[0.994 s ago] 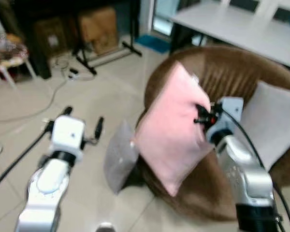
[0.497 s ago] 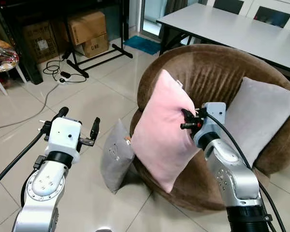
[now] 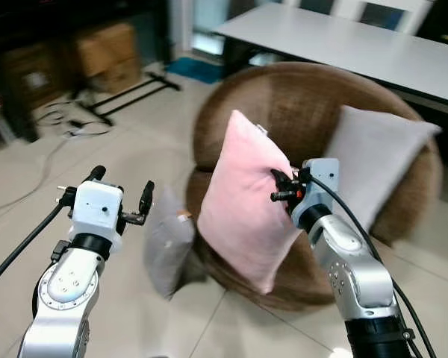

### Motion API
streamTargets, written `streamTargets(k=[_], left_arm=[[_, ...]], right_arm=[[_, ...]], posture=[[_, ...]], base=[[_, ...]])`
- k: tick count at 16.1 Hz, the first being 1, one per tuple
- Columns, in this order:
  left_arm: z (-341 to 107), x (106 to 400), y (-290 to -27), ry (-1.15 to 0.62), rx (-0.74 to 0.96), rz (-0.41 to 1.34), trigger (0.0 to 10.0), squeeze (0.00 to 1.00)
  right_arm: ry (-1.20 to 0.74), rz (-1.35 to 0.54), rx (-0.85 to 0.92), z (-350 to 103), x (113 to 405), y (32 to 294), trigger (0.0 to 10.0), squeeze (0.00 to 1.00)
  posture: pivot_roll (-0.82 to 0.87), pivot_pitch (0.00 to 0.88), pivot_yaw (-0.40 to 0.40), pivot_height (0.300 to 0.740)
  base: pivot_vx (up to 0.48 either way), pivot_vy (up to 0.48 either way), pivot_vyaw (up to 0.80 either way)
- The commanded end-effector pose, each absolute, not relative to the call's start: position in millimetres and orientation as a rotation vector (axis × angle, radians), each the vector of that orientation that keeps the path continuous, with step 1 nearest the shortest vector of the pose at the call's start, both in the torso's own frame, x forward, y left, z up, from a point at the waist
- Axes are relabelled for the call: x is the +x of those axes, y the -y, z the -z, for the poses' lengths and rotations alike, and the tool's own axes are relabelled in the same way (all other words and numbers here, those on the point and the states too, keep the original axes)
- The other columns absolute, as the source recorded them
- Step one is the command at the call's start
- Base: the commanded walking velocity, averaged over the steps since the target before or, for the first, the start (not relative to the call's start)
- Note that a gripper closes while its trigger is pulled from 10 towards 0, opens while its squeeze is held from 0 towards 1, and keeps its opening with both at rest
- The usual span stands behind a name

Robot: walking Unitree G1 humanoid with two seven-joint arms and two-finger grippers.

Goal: Move the pillow to the sofa from floor

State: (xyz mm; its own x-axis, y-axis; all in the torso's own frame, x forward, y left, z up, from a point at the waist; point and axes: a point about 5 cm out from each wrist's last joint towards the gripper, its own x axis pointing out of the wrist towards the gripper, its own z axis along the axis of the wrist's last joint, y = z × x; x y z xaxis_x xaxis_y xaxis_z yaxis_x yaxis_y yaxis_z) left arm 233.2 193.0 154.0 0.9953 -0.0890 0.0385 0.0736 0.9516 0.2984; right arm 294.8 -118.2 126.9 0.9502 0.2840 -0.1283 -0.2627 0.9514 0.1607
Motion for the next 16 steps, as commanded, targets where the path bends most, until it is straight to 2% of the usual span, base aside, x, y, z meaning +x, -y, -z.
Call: streamTargets(k=[1,9,13,16], left_arm=[[-154.6,234.0,-191.2,0.052,0.296,0.095,10.0,0.0],[-155.0,234.8,-193.5,0.049,0.303,0.11,10.0,0.0],[-155.5,235.0,-194.0,0.05,0.307,0.117,10.0,0.0],[-155.6,234.4,-194.8,0.05,0.31,0.12,10.0,0.0]], right_arm=[[-0.086,-0.272,0.128,-139.4,298.3,120.5,10.0,0.0],[-0.072,-0.257,0.135,-138.9,298.8,120.2,10.0,0.0],[-0.074,-0.256,0.141,-138.0,299.8,119.3,10.0,0.0],[-0.07,-0.249,0.142,-137.4,299.9,119.6,10.0,0.0]], posture=[[0.04,0.0,-0.043,0.74],[0.04,0.0,-0.027,0.74],[0.05,0.0,-0.026,0.74],[0.05,0.0,-0.024,0.74]], base=[[0.262,0.0,-0.8],[0.26,0.0,-0.07],[0.26,0.0,-0.74],[0.257,0.0,-0.16]])
